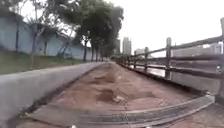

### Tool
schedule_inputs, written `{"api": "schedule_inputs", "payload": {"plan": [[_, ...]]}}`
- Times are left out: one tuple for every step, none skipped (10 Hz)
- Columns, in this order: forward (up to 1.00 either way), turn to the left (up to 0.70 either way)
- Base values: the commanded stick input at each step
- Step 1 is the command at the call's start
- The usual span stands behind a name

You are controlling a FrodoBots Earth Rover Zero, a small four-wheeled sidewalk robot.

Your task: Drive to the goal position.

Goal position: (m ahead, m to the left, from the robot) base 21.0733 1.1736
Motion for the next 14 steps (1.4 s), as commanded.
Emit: {"api": "schedule_inputs", "payload": {"plan": [[1.00,0.05],[1.00,0.05],[1.00,0.05],[1.00,0.05],[1.00,-0.03],[1.00,-0.27],[1.00,-0.24],[1.00,-0.07],[1.00,0.05],[1.00,0.05],[1.00,0.06],[1.00,0.06],[1.00,0.06],[1.00,0.06]]}}
